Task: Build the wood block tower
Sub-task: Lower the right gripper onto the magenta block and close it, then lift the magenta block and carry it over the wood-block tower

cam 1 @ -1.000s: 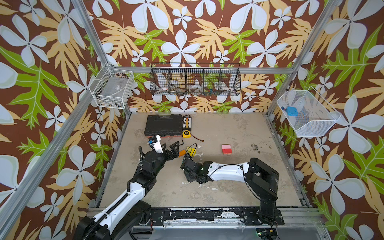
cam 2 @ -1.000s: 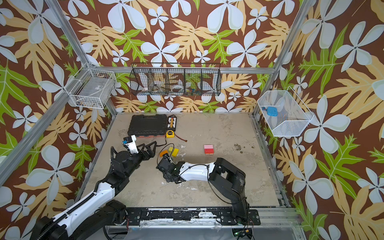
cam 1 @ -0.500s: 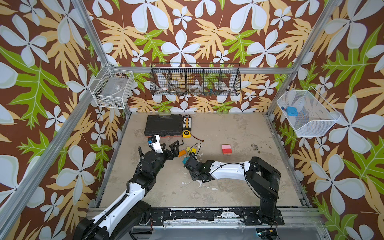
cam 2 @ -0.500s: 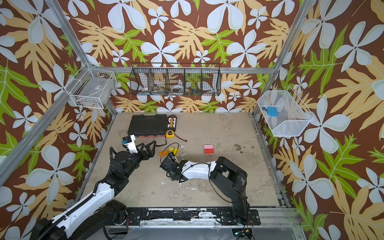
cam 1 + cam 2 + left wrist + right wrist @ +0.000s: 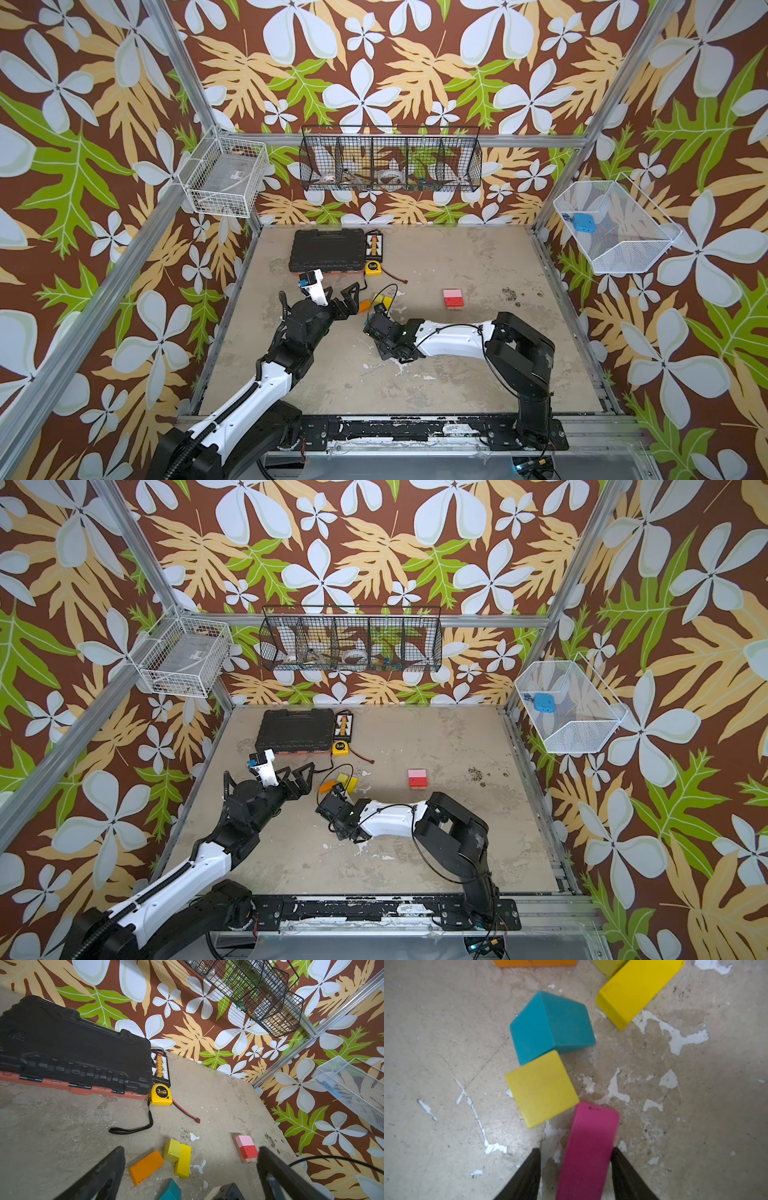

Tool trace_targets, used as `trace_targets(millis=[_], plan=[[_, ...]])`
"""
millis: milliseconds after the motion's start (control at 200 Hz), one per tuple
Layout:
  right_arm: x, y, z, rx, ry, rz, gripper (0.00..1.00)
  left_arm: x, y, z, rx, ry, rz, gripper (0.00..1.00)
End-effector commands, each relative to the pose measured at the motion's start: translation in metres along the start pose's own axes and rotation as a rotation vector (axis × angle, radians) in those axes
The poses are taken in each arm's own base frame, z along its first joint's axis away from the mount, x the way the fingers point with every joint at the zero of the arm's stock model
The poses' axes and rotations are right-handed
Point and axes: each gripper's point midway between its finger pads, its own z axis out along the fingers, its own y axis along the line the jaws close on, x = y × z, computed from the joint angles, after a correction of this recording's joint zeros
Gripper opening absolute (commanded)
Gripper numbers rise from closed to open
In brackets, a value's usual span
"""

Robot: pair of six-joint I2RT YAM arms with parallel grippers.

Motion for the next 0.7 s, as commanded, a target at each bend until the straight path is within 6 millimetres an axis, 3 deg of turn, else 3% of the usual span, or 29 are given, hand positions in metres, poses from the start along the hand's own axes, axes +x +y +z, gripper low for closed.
trace_targets(millis=[0,420,691], plan=[[0.0106,-0.0065,0.0079,0.004,0.056,-0.012,0.49,-0.0028,-0.003,0.0019,0.013,-0.007,-0.011,1.0],[0.0154,-0.0005,0.0149,-0.024,0.092,-0.023,0.3,-0.0007,-0.0072,0.0057,0.029,0.016,-0.013,1.0],[0.0061,-0.0012,0.0074,-0.025,0.059,-0.026,0.2,0.0021,-0.0075,0.0093,0.034,0.024,-0.017,1.0]])
